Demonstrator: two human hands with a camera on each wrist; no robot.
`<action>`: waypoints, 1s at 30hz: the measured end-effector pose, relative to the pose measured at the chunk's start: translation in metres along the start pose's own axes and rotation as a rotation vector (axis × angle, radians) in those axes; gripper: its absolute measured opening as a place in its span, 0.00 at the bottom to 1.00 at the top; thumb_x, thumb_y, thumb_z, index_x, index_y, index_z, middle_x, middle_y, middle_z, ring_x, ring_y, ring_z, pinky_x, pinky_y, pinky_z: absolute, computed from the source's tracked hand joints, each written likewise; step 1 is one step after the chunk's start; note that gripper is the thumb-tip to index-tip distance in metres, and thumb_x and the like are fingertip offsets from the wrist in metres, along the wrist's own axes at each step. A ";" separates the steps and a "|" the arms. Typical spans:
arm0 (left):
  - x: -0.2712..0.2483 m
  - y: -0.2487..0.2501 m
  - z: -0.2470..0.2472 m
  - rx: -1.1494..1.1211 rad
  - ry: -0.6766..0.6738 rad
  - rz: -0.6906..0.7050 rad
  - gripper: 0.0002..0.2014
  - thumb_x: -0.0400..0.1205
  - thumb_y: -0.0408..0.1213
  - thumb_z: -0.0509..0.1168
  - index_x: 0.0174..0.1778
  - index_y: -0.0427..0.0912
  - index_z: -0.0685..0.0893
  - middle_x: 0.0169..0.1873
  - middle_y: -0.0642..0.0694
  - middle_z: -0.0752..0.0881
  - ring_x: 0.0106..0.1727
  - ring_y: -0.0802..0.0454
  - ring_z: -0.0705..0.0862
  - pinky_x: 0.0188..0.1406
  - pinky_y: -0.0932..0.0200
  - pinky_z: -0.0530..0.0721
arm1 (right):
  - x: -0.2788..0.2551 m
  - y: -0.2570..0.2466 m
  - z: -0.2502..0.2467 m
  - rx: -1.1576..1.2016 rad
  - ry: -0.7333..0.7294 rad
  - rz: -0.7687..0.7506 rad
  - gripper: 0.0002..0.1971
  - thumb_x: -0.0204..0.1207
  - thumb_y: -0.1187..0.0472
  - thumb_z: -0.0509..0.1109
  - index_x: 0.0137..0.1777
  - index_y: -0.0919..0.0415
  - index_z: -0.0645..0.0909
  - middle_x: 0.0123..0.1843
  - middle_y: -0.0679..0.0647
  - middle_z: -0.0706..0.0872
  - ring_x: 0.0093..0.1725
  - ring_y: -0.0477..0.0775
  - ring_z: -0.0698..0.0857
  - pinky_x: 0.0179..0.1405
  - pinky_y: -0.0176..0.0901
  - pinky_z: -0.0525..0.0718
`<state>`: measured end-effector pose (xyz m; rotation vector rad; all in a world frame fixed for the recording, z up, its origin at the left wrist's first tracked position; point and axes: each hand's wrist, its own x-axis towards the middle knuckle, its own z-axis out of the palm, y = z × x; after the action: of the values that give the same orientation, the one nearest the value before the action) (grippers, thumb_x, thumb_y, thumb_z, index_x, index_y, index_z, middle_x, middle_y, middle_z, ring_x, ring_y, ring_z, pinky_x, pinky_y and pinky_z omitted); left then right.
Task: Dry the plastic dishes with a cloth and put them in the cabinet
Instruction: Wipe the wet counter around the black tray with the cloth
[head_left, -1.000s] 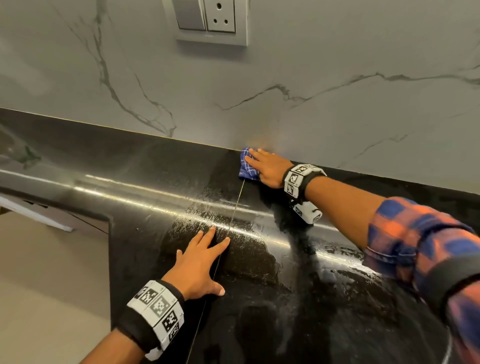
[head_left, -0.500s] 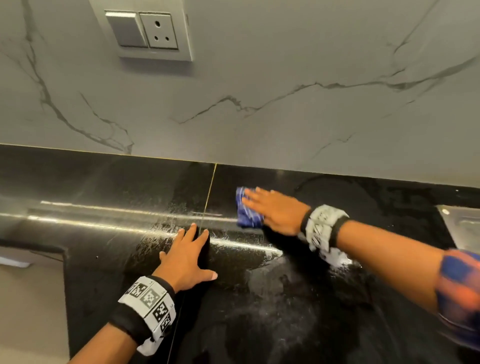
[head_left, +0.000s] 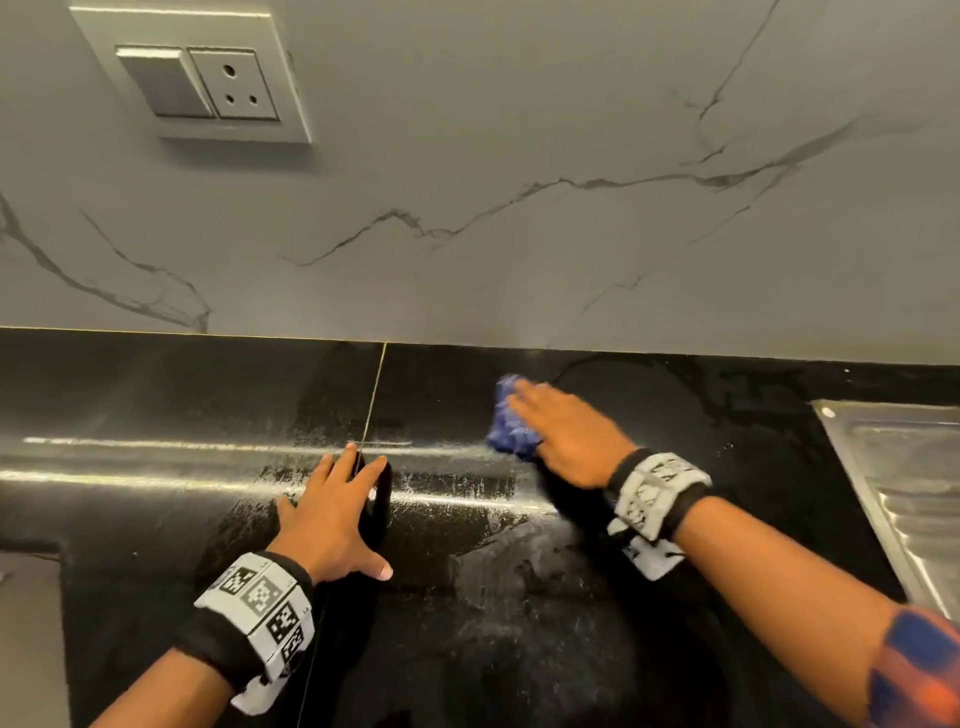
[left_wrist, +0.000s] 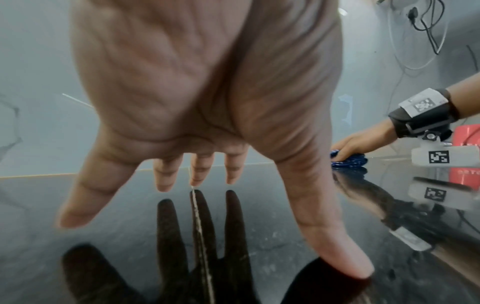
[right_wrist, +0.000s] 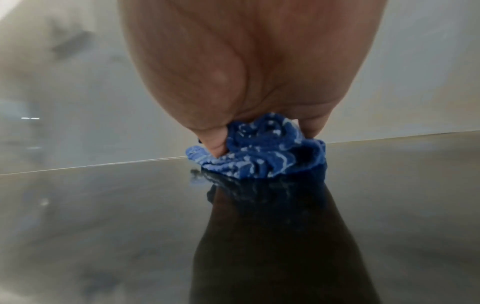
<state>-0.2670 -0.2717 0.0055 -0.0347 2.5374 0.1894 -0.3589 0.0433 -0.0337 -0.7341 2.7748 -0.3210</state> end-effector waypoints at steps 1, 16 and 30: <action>0.003 0.001 -0.002 0.010 -0.018 0.013 0.66 0.60 0.57 0.84 0.86 0.63 0.44 0.86 0.54 0.37 0.87 0.45 0.37 0.78 0.21 0.55 | -0.006 0.032 -0.006 0.006 0.026 0.116 0.38 0.75 0.53 0.50 0.88 0.54 0.53 0.90 0.54 0.50 0.88 0.57 0.53 0.85 0.60 0.57; 0.019 0.004 -0.010 -0.023 -0.080 0.095 0.70 0.57 0.50 0.88 0.87 0.59 0.45 0.86 0.50 0.35 0.87 0.39 0.37 0.84 0.37 0.54 | 0.016 0.053 -0.043 0.158 0.085 1.023 0.41 0.81 0.48 0.62 0.87 0.65 0.50 0.89 0.65 0.45 0.85 0.75 0.50 0.80 0.74 0.55; 0.018 0.005 -0.011 -0.038 -0.054 0.102 0.73 0.52 0.53 0.89 0.87 0.59 0.47 0.87 0.48 0.39 0.87 0.37 0.39 0.84 0.37 0.54 | 0.121 -0.109 -0.015 -0.043 -0.155 0.102 0.35 0.85 0.53 0.61 0.89 0.56 0.50 0.90 0.53 0.43 0.88 0.63 0.46 0.85 0.67 0.50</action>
<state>-0.2890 -0.2683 0.0051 0.0841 2.4832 0.2749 -0.4161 -0.1085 -0.0127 -0.5975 2.6677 -0.1770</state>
